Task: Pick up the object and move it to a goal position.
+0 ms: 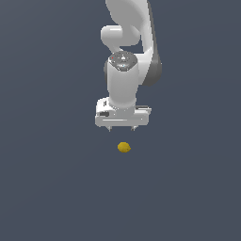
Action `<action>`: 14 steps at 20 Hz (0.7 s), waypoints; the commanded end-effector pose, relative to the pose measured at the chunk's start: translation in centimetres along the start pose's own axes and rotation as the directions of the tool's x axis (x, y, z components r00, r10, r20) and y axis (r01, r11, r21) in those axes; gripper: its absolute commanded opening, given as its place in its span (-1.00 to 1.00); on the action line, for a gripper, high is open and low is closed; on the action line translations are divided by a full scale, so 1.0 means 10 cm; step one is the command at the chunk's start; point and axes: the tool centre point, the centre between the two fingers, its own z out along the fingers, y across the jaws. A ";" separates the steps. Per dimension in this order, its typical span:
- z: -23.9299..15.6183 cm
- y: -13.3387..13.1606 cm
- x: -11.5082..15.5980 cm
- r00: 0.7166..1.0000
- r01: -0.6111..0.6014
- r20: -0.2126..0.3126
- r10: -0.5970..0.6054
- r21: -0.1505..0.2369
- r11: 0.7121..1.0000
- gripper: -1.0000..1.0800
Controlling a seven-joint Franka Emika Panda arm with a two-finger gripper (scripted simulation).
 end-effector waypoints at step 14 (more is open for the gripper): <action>0.44 -0.04 0.06 0.979 0.204 0.009 -0.203 -0.002 0.979 0.92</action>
